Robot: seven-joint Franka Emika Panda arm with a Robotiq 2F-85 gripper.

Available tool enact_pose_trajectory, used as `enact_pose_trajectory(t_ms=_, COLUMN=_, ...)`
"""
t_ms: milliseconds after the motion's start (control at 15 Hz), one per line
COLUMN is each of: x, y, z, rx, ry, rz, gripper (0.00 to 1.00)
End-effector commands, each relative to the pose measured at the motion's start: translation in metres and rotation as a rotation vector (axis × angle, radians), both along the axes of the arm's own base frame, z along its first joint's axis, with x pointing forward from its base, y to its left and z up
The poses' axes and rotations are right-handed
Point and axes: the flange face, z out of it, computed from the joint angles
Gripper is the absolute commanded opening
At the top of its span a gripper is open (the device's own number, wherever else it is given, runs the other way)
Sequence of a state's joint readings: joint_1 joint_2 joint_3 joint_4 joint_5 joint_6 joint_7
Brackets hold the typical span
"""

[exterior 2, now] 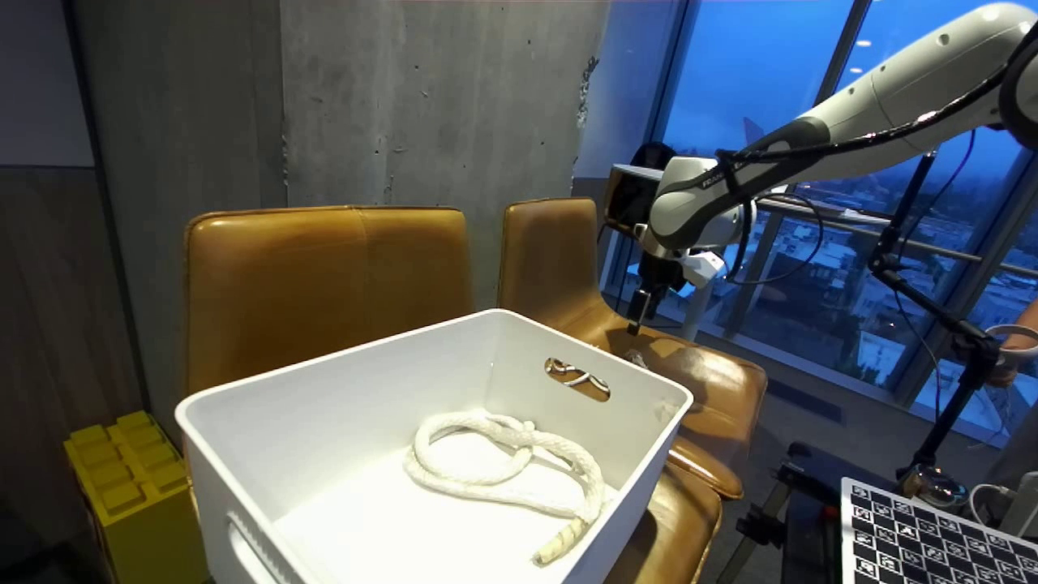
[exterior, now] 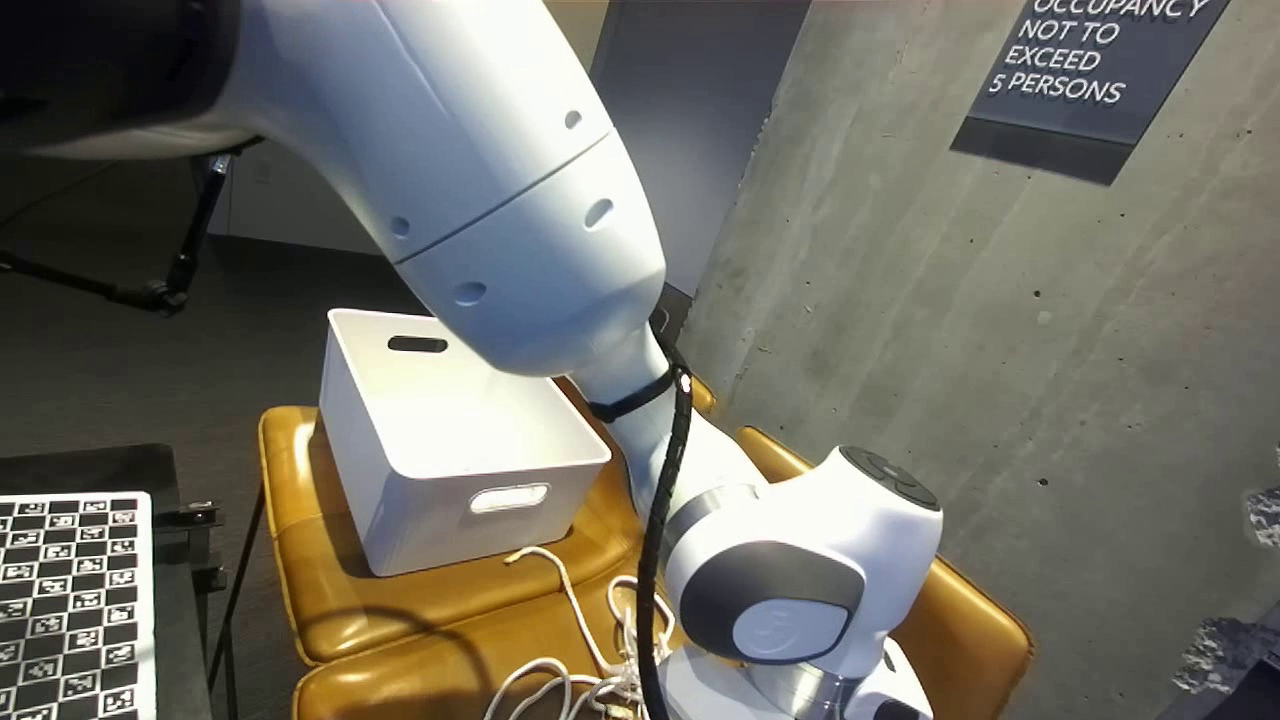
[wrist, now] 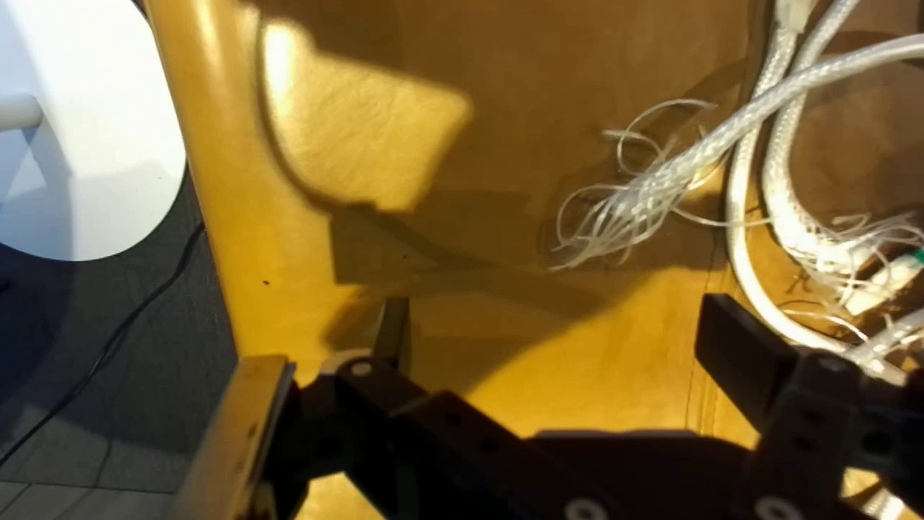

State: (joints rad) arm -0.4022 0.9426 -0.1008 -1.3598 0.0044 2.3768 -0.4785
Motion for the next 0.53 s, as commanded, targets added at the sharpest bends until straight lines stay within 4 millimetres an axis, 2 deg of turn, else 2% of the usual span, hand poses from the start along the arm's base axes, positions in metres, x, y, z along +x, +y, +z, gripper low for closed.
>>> enact_pose_trajectory(t_ms=0, x=0.012, y=0.003, z=-0.013, rx=0.0, ry=0.02, rz=-0.025, gripper=1.0)
enact_pose_trajectory(t_ms=400, x=0.018, y=0.017, z=-0.047, rx=-0.007, ry=0.034, rz=-0.036, gripper=0.98)
enact_pose_trajectory(t_ms=467, x=0.018, y=0.019, z=-0.051, rx=-0.01, ry=0.037, rz=-0.038, gripper=0.82)
